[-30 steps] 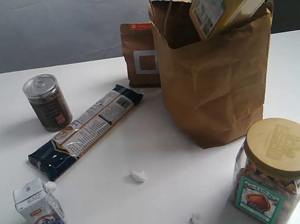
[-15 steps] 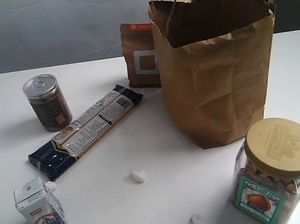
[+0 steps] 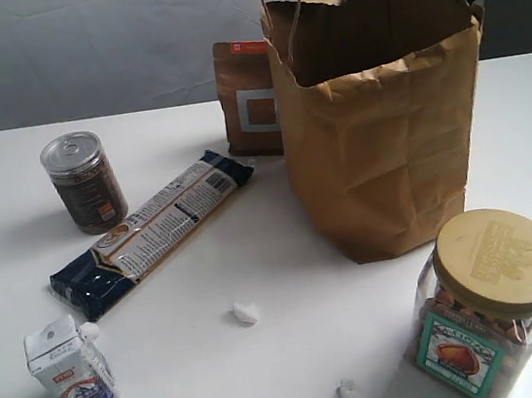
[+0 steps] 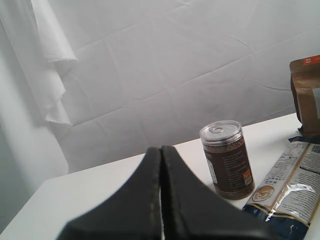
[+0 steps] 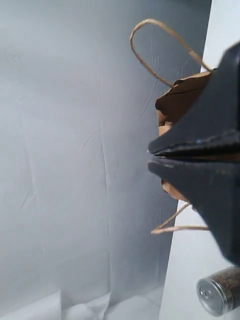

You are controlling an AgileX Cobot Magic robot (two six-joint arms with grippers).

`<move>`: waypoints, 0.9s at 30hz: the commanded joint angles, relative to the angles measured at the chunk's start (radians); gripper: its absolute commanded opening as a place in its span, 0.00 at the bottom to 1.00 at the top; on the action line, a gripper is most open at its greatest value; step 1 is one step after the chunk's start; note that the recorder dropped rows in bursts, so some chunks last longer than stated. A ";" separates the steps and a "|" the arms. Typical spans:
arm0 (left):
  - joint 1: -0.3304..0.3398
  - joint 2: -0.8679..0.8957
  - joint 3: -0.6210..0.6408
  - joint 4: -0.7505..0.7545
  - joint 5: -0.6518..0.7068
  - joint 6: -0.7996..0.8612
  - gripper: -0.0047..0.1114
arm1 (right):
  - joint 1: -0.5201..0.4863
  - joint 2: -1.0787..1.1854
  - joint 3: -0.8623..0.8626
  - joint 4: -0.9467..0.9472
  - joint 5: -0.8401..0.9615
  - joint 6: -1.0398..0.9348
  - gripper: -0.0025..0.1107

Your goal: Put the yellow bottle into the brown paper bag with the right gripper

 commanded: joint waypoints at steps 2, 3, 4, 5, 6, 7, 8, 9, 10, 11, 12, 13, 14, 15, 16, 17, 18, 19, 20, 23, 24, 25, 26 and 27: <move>-0.004 -0.002 0.005 -0.004 -0.006 -0.005 0.04 | -0.080 -0.229 0.229 0.054 0.007 -0.056 0.02; -0.004 -0.002 0.005 -0.004 -0.006 -0.005 0.04 | -0.094 -0.254 0.272 0.071 0.000 -0.081 0.02; -0.004 -0.002 0.005 -0.004 -0.006 -0.005 0.04 | -0.117 -0.297 0.328 0.098 -0.012 -0.120 0.02; -0.004 -0.002 0.005 -0.004 -0.006 -0.005 0.04 | -0.138 -0.343 0.385 0.123 -0.028 -0.164 0.02; -0.004 -0.002 0.005 -0.004 -0.006 -0.005 0.04 | -0.159 -0.382 0.432 0.135 -0.044 -0.199 0.02; -0.004 -0.002 0.005 -0.004 -0.006 -0.005 0.04 | -0.179 -0.431 0.490 0.158 -0.061 -0.219 0.02; -0.004 -0.002 0.005 -0.004 -0.006 -0.005 0.04 | -0.200 -0.482 0.546 0.172 -0.073 -0.231 0.02; -0.004 -0.002 0.005 -0.004 -0.006 -0.005 0.04 | -0.218 -0.533 0.602 0.187 -0.081 -0.251 0.02; -0.004 -0.002 0.005 -0.004 -0.006 -0.005 0.04 | -0.241 -0.584 0.655 0.208 -0.083 -0.287 0.02; -0.004 -0.002 0.005 -0.004 -0.006 -0.005 0.04 | -0.264 -0.634 0.708 0.223 -0.085 -0.314 0.02; -0.004 -0.002 0.005 -0.004 -0.006 -0.005 0.04 | -0.288 -0.684 0.758 0.237 -0.093 -0.332 0.02; -0.004 -0.002 0.005 -0.004 -0.006 -0.005 0.04 | -0.307 -0.723 0.798 0.254 -0.099 -0.334 0.02; -0.004 -0.002 0.005 -0.004 -0.006 -0.005 0.04 | -0.327 -0.772 0.845 0.268 -0.104 -0.334 0.02; -0.004 -0.002 0.005 -0.004 -0.006 -0.005 0.04 | -0.345 -0.818 0.888 0.278 -0.104 -0.334 0.02; -0.004 -0.002 0.005 -0.004 -0.006 -0.005 0.04 | -0.362 -0.856 0.919 0.285 -0.098 -0.334 0.02; -0.004 -0.002 0.005 -0.004 -0.006 -0.005 0.04 | -0.378 -0.902 0.954 0.291 -0.084 -0.334 0.02; -0.004 -0.002 0.005 -0.004 -0.006 -0.005 0.04 | -0.390 -0.948 0.985 0.295 -0.070 -0.334 0.02; -0.004 -0.002 0.005 -0.004 -0.006 -0.005 0.04 | -0.399 -0.993 0.989 0.298 -0.060 -0.334 0.02; -0.004 -0.002 0.005 -0.004 -0.006 -0.005 0.04 | -0.408 -1.034 0.989 0.298 -0.008 -0.334 0.02; -0.004 -0.002 0.005 -0.004 -0.004 -0.005 0.04 | -0.424 -1.034 0.989 0.291 0.027 -0.320 0.02; -0.004 -0.002 0.005 -0.004 -0.006 -0.005 0.04 | -0.424 -1.034 0.989 0.291 0.024 -0.318 0.02; -0.004 -0.002 0.005 -0.004 -0.008 -0.005 0.04 | -0.424 -1.034 0.989 0.291 0.024 -0.318 0.02; -0.004 -0.002 0.005 -0.004 -0.008 -0.005 0.04 | -0.424 -1.034 0.989 0.291 0.024 -0.318 0.02; -0.004 -0.002 0.005 -0.004 -0.008 -0.005 0.04 | -0.424 -1.034 0.989 0.291 0.022 -0.318 0.02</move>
